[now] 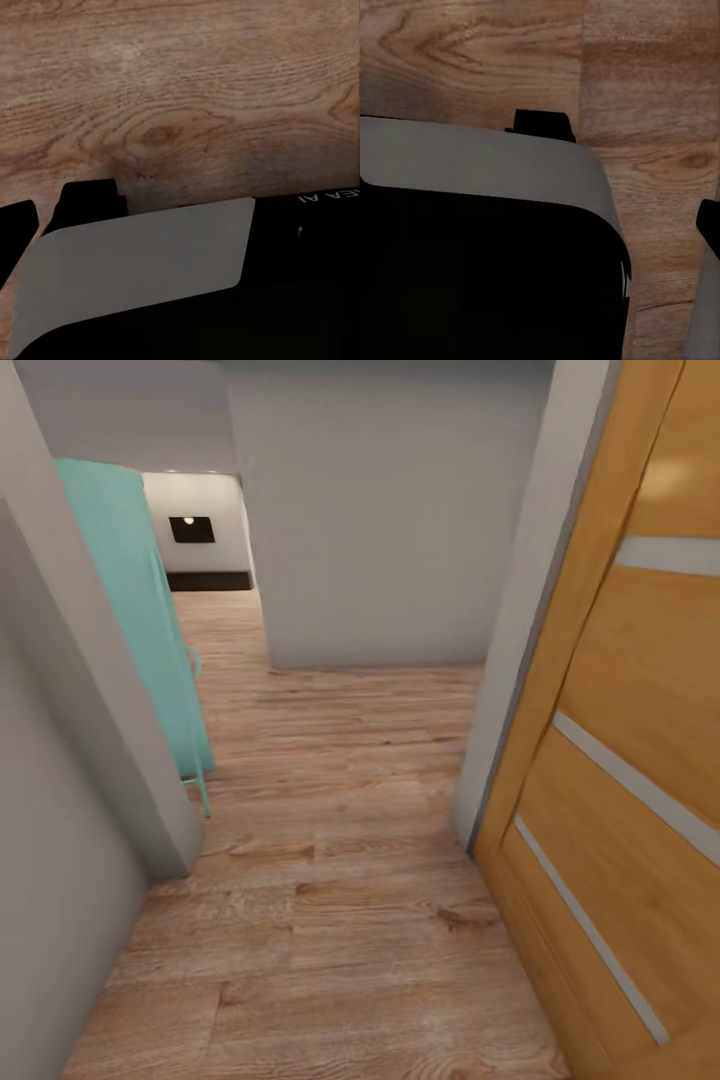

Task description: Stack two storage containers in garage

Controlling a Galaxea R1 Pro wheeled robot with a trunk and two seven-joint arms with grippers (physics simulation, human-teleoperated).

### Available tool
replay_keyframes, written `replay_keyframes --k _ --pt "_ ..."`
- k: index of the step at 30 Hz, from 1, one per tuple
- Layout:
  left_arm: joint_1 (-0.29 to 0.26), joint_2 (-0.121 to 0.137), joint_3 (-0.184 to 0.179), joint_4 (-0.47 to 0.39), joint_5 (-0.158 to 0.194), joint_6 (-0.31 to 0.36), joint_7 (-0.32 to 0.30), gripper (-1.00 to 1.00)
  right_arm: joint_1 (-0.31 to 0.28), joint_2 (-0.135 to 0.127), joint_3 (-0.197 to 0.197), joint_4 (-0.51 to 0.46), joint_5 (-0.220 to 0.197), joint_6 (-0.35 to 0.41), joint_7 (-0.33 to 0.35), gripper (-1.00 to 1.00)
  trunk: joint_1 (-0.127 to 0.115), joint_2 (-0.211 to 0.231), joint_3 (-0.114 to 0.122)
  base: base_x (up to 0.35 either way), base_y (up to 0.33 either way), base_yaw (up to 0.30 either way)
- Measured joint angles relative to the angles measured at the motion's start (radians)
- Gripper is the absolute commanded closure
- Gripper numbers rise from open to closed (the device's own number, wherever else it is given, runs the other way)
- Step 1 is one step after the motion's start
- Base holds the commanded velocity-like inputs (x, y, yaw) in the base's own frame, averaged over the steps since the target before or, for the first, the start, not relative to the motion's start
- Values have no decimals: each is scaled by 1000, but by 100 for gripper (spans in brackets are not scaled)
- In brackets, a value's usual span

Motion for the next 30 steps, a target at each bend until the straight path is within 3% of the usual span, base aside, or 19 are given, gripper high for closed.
replay_keyframes --k 19,30 --pt "0 2 0 0 0 -1 1 -100 0 -1 0 0 -1 0 0 -100 0 0 0 323 2 3" --pt "0 2 0 0 0 -2 1 -100 0 -2 0 0 0 -1 0 -100 0 0 0 324 0 200"
